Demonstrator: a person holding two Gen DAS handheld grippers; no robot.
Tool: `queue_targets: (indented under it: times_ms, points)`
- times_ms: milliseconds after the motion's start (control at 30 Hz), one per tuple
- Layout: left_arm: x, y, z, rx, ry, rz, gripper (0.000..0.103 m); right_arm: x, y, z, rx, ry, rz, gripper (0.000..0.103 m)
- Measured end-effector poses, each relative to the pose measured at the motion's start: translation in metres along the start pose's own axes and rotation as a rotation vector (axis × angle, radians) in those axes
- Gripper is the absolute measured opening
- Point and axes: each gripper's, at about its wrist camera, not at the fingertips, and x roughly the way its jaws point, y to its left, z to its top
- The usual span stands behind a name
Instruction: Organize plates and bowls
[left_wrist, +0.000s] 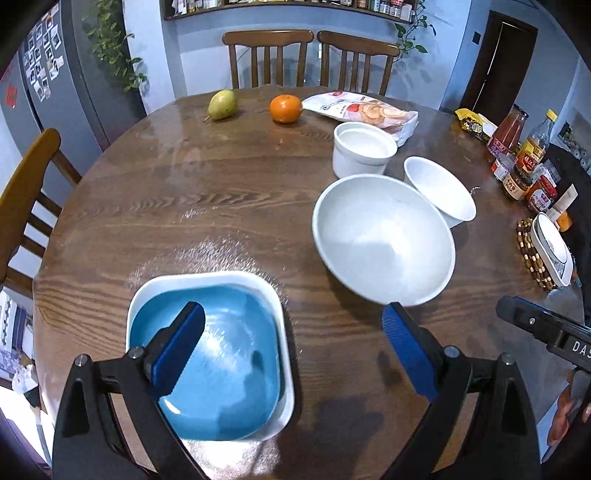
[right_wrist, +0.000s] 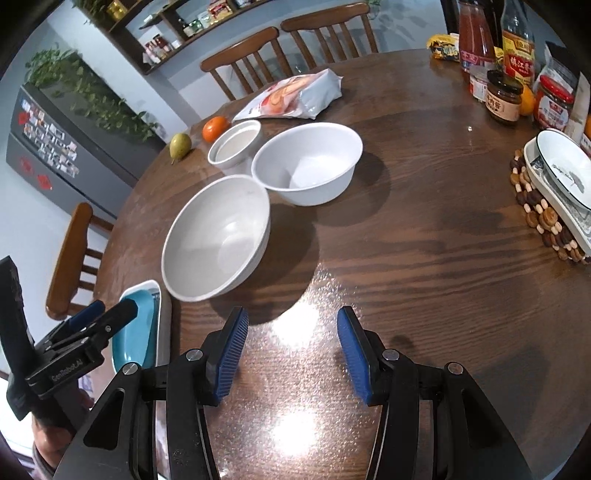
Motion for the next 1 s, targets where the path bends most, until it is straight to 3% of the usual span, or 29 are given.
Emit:
queue_targets:
  times_ms: [267, 467, 667, 767, 833, 867, 933, 1000]
  points:
    - [0.018, -0.017, 0.019, 0.012, -0.012, -0.022, 0.096, 0.007, -0.001, 0.018, -0.001, -0.018, 0.013, 0.051]
    - [0.043, -0.023, 0.033, 0.006, 0.039, -0.017, 0.091, 0.027, 0.003, 0.037, 0.011, -0.024, 0.046, 0.051]
    - [0.066, -0.02, 0.041, -0.01, 0.114, -0.064, 0.066, 0.059, 0.006, 0.049, 0.041, 0.033, 0.088, 0.051]
    - [0.078, -0.018, 0.043, -0.015, 0.161, -0.107, 0.044, 0.072, 0.007, 0.048, 0.048, 0.064, 0.11, 0.051]
    - [0.085, -0.018, 0.042, -0.016, 0.19, -0.123, 0.021, 0.077, 0.009, 0.046, 0.049, 0.077, 0.114, 0.05]
    - [0.089, -0.018, 0.041, -0.018, 0.204, -0.133, 0.018, 0.078, 0.01, 0.046, 0.047, 0.077, 0.123, 0.045]
    - [0.091, -0.018, 0.039, -0.014, 0.211, -0.137, 0.015, 0.079, 0.011, 0.045, 0.033, 0.08, 0.13, 0.023]
    - [0.088, -0.019, 0.038, -0.003, 0.209, -0.149, 0.015, 0.077, 0.012, 0.043, 0.028, 0.083, 0.134, 0.019]
